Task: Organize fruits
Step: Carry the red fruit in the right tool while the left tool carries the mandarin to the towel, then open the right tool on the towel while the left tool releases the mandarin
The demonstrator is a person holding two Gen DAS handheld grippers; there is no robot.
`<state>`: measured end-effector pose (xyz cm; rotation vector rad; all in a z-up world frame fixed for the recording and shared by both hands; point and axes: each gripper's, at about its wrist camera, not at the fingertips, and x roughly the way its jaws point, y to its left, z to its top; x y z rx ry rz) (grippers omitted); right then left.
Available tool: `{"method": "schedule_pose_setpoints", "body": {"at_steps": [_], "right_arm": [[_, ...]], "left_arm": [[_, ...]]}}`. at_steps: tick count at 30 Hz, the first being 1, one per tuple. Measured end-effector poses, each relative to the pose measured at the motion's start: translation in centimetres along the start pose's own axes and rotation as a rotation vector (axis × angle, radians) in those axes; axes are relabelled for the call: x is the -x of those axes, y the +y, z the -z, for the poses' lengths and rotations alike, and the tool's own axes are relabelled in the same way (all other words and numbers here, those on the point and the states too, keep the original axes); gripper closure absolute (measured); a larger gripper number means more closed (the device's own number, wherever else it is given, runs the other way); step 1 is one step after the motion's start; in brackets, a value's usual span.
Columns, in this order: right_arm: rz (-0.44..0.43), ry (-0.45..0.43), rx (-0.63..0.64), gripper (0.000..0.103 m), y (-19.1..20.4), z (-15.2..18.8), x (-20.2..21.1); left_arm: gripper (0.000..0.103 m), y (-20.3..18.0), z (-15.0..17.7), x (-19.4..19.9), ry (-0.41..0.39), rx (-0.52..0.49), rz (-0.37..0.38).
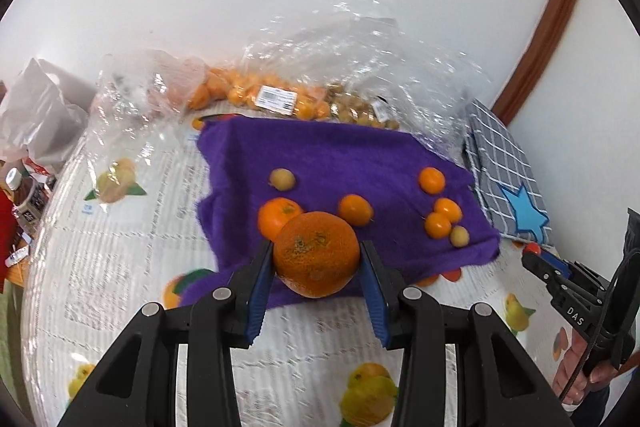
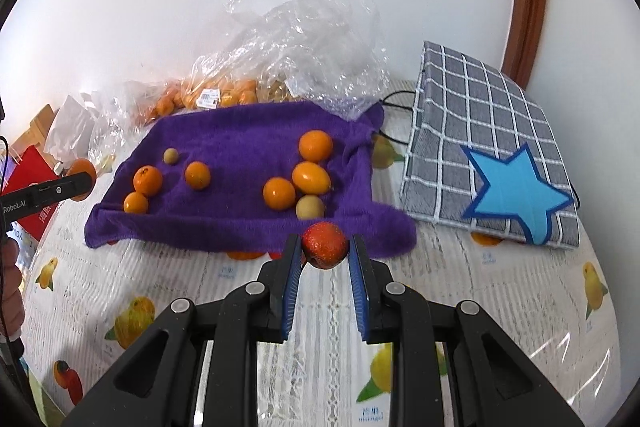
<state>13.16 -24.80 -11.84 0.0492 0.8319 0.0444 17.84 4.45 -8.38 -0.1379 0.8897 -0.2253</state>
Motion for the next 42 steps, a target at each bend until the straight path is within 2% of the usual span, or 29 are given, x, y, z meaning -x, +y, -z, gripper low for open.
{"method": "schedule_pose_setpoints", "body": {"at_steps": [10,17,26,32,42], "right_arm": [[-0.052,0.009,0.040,0.079,2.1,-2.8,-4.3],[-0.086,0.036,0.056,0.079,3.3,-4.8,-8.9],[-0.111,0.065,0.133,0.079,5.4,-6.7,-13.2],[-0.136,0.083,0.167,0.079,6.6,-6.6,-14.3],[-0.126,0.125,0.193,0.079,7.2,-5.9,-15.8]], "left_arm": [[0.063,3.4,-1.9,-1.1,-0.009,0.034,-0.056],[0.063,5.1,-2.8,-3.3,0.004,0.055,-0.057],[0.063,4.7,-4.6,-7.0,0.027,0.053,-0.017],[0.063,4.2,-5.3,-9.3,0.050,0.054,0.000],[0.063,3.7,-5.4,-11.6,0.082,0.051,0.000]]}}
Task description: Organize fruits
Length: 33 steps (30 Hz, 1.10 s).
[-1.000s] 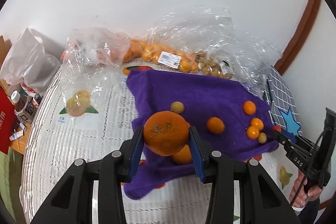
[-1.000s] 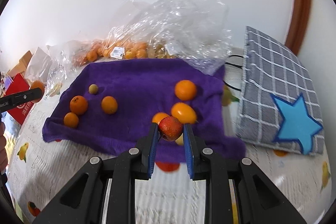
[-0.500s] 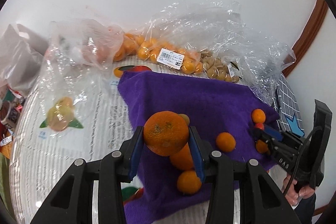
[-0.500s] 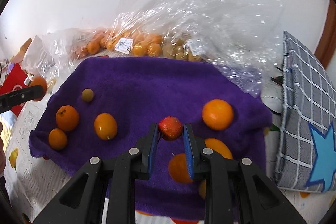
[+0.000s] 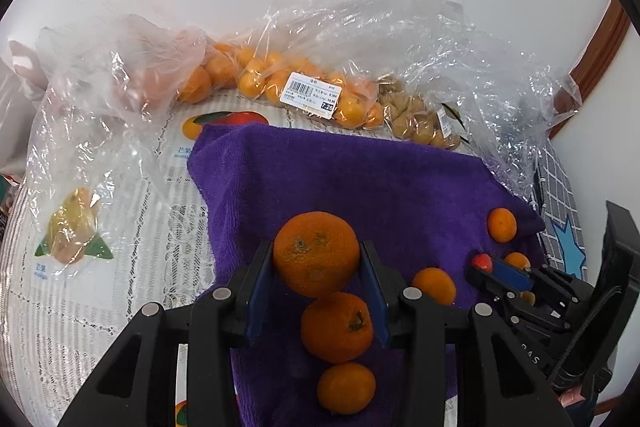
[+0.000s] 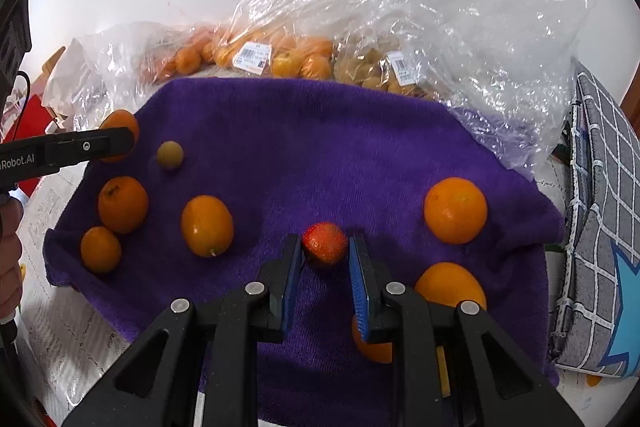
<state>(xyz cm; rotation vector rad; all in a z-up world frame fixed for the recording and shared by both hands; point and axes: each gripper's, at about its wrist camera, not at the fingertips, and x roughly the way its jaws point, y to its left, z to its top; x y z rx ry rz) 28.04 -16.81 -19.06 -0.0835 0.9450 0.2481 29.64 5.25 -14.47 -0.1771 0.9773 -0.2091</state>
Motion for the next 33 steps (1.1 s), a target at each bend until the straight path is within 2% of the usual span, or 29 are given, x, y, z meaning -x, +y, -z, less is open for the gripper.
{"method": "schedule_pose_setpoints", "body": {"at_steps": [8,13,15,17,21,26,33], "right_arm": [[0.004,-0.003,0.020,0.079,0.5,0.1,0.0],[0.012,0.000,0.036,0.079,0.8,0.2,0.0],[0.009,0.003,0.035,0.077,0.8,0.3,0.1],[0.009,0.006,0.037,0.069,0.7,0.4,0.3],[0.018,0.003,0.026,0.066,0.7,0.4,1.2],[0.035,-0.020,0.002,0.061,0.8,0.4,3.5],[0.076,-0.048,-0.086,0.061,0.2,1.2,8.4]], "left_arm": [[0.063,-0.2,0.5,-1.3,0.035,-0.006,-0.045],[0.063,-0.1,0.6,-1.4,0.034,-0.007,-0.048],[0.063,-0.1,0.6,-1.5,0.034,-0.013,-0.050],[0.063,-0.2,0.7,-1.6,0.033,-0.017,-0.052],[0.061,-0.2,0.8,-1.4,0.049,-0.009,-0.045],[0.058,-0.5,1.1,1.0,0.014,-0.016,-0.062],[0.053,-2.1,2.4,5.8,-0.035,-0.041,-0.085]]}}
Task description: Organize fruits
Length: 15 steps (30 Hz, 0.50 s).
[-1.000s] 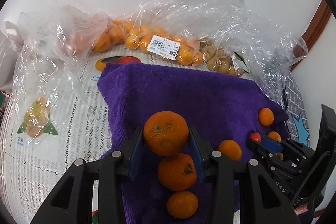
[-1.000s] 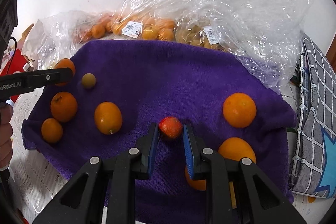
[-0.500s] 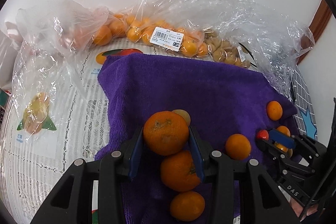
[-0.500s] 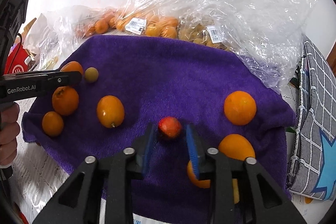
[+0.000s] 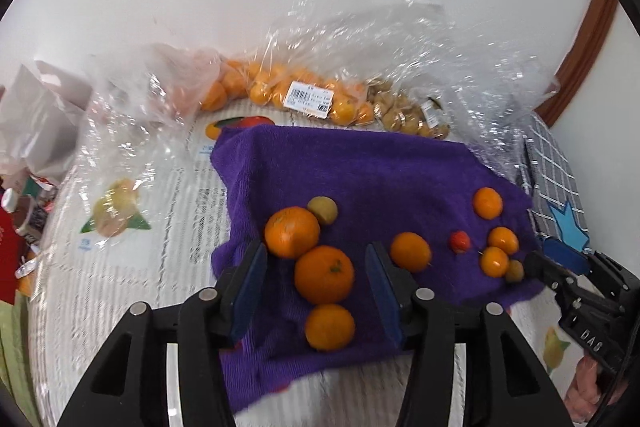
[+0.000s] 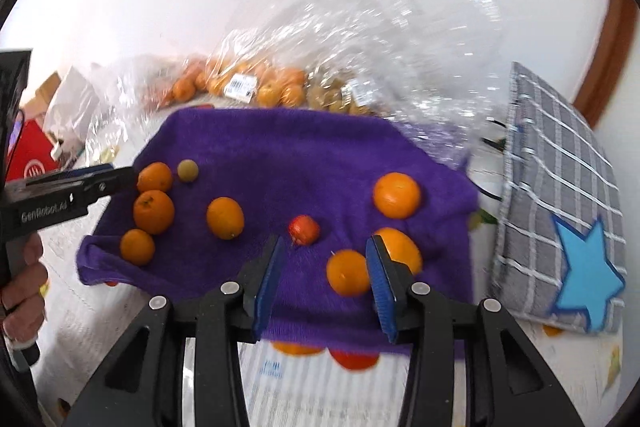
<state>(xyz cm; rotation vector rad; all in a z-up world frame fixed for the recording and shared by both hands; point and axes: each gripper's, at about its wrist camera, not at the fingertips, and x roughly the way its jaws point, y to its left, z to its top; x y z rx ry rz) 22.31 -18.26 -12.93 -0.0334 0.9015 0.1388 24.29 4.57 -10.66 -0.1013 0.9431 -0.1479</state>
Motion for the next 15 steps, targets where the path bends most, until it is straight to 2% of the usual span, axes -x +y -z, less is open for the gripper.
{"method": "schedule_pose_setpoints", "body": {"at_steps": [5,7,9,11,13,15], "right_arm": [[0.047,-0.032,-0.042,0.061,-1.1,1.2,4.8],[0.077,-0.041,-0.041,0.061,-1.2,1.6,6.3],[0.115,-0.052,-0.043,0.054,-1.2,2.4,8.3],[0.125,-0.069,-0.058,0.035,-1.3,3.3,10.0],[0.123,-0.095,-0.067,0.024,-1.4,4.2,11.8],[0.139,-0.115,-0.071,0.023,-1.4,5.2,13.4]], "left_arm": [[0.052,-1.0,1.9,4.3,-0.046,0.008,-0.022],[0.048,-1.4,2.7,5.9,-0.067,0.009,-0.027],[0.042,-2.1,3.5,7.6,-0.087,0.003,-0.030],[0.037,-2.8,4.4,9.2,-0.108,-0.001,-0.037],[0.032,-3.3,5.3,10.7,-0.126,-0.002,-0.040],[0.029,-3.9,6.0,11.7,-0.132,0.000,-0.043]]}}
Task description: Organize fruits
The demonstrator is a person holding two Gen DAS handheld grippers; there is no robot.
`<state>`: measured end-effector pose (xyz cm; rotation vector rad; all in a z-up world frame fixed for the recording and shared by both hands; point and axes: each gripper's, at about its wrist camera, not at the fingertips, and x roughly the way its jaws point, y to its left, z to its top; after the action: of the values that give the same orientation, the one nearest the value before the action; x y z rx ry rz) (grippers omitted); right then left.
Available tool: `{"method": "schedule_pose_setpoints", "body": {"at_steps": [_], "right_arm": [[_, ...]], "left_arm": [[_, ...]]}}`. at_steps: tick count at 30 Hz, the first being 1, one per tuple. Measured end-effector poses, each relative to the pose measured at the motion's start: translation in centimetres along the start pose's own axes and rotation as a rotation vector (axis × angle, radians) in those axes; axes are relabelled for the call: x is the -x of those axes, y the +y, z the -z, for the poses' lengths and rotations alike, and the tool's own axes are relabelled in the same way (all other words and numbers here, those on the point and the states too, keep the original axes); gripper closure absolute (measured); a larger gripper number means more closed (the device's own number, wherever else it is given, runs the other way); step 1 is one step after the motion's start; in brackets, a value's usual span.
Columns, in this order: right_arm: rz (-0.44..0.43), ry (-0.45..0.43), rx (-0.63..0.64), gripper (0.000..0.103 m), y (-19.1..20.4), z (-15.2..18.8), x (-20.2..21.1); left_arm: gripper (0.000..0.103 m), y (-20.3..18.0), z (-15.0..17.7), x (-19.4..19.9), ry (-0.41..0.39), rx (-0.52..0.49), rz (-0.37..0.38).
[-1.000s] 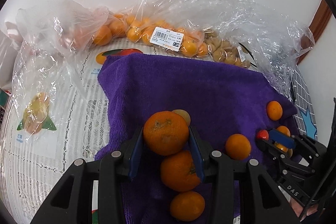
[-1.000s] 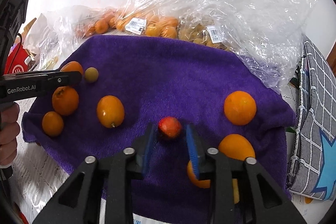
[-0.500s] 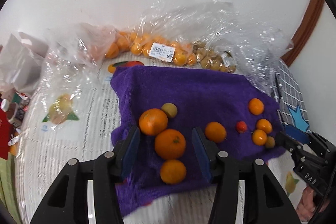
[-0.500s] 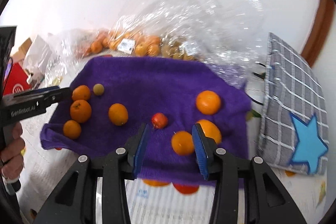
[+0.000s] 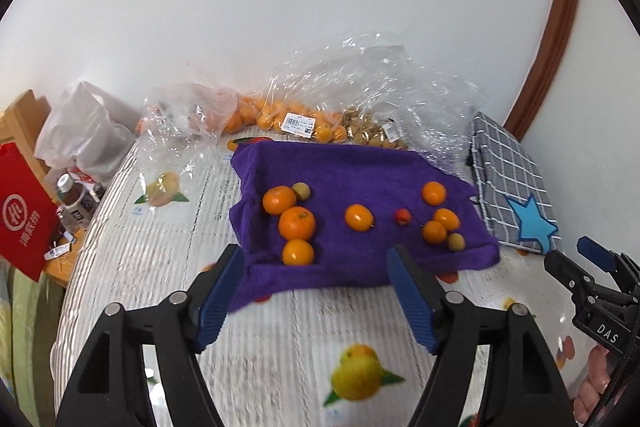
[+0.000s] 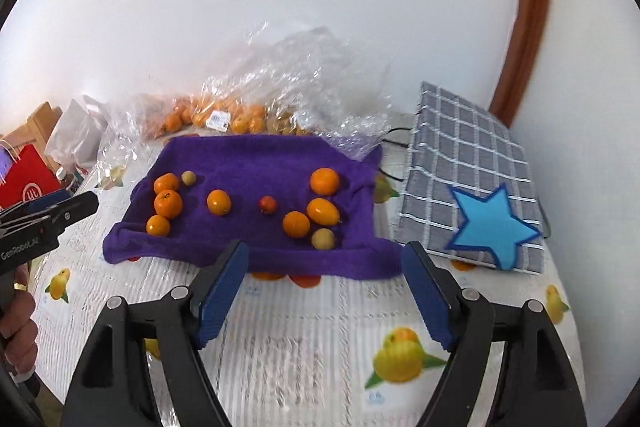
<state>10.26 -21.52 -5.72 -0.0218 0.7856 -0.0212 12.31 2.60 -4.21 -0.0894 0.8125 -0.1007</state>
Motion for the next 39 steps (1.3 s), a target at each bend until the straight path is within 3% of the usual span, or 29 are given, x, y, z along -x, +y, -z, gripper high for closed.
{"method": "schedule_pose_setpoints", "body": {"at_steps": [2,12,39], "right_arm": [[0.012,-0.007,-0.003,0.016,-0.3,0.6,1.2],[0.058,-0.054,-0.047,0.007,-2.8,3.8,6.5],[0.060,-0.073,-0.076,0.007,-4.6,5.9,8.8]], "left_arm": [[0.027,-0.7,0.7,1.4,-0.002,-0.009,0.015],[0.014,-3.5,3.3,6.3,-0.086,-0.070,-0.034],[0.013,-4.5,5.0,7.4,-0.090,-0.045,-0.014]]}}
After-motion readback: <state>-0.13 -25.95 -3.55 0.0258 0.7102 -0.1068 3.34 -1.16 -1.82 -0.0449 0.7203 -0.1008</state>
